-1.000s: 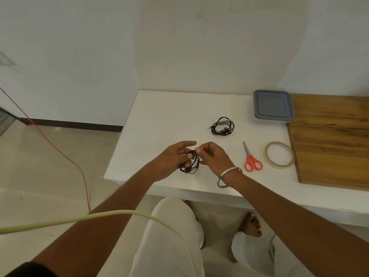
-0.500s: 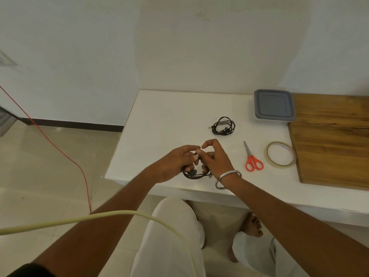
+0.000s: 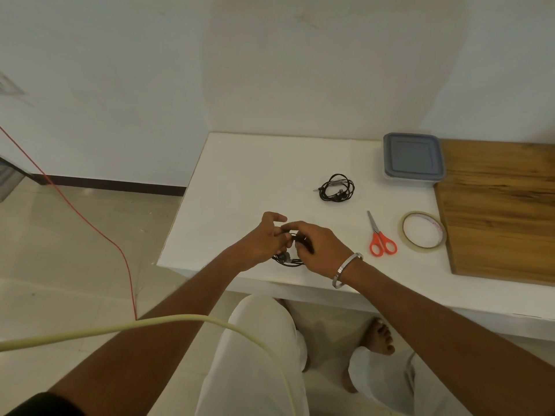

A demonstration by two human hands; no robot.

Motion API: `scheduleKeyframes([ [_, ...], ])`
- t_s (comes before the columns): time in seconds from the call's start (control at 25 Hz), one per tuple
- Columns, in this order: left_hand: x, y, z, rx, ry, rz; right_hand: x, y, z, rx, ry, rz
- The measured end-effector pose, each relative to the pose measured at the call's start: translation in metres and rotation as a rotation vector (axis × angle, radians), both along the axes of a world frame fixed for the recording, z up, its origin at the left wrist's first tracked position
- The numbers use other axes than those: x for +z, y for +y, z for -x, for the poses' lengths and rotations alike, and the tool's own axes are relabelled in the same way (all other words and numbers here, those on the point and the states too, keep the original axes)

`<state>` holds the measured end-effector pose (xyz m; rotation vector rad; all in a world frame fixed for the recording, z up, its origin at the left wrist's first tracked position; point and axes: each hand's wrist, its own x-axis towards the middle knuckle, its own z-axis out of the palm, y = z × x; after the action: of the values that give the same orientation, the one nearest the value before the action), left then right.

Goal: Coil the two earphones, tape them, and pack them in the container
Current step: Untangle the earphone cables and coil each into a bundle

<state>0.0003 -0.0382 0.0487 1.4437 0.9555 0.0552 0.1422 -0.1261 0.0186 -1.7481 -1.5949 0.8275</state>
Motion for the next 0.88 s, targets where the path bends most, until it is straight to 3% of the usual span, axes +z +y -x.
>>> scheduleKeyframes([
  [0.12, 0.000, 0.001, -0.001, -0.040, 0.046, -0.069, -0.003, 0.002, 0.002, -0.003, -0.130, -0.043],
  [0.44, 0.000, 0.004, -0.001, -0.193, 0.058, -0.111, 0.003, 0.006, 0.010, -0.030, -0.236, -0.040],
  [0.64, -0.003, 0.004, 0.006, -0.375, 0.098, -0.356, 0.006, 0.013, 0.008, -0.037, -0.214, 0.023],
  [0.88, -0.009, 0.004, 0.007, -0.189, 0.037, -0.345, 0.001, 0.021, 0.000, -0.093, -0.082, 0.128],
])
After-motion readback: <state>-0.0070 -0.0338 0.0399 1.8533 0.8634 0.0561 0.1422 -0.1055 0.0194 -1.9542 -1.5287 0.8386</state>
